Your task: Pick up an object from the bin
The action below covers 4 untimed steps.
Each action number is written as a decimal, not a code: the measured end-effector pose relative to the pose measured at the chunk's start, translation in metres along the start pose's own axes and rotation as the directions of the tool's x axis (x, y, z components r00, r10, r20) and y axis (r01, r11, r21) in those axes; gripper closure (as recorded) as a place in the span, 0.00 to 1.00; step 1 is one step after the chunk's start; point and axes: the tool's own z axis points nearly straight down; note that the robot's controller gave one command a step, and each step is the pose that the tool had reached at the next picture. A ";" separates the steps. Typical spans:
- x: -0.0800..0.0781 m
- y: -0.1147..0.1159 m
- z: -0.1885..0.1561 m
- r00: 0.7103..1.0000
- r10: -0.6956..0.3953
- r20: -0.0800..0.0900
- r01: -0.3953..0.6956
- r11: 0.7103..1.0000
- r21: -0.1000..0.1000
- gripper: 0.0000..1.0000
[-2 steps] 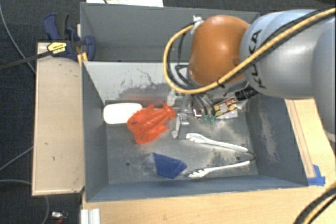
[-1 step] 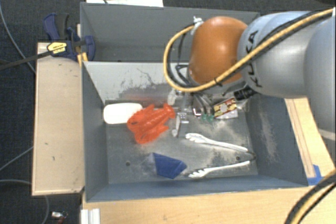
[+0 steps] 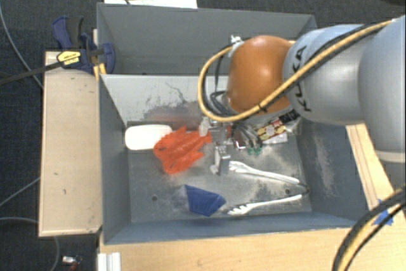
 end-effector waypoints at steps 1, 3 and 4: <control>-0.002 -0.005 0.029 0.992 0.129 0.001 -0.129 0.992 0.000 0.00; -0.011 0.010 0.043 0.988 0.153 0.004 -0.153 0.988 -0.001 0.00; 0.004 0.013 0.047 0.990 0.143 0.008 -0.143 0.990 -0.001 1.00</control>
Offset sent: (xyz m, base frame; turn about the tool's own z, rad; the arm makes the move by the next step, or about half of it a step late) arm -0.0084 -0.0035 -0.0326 0.0305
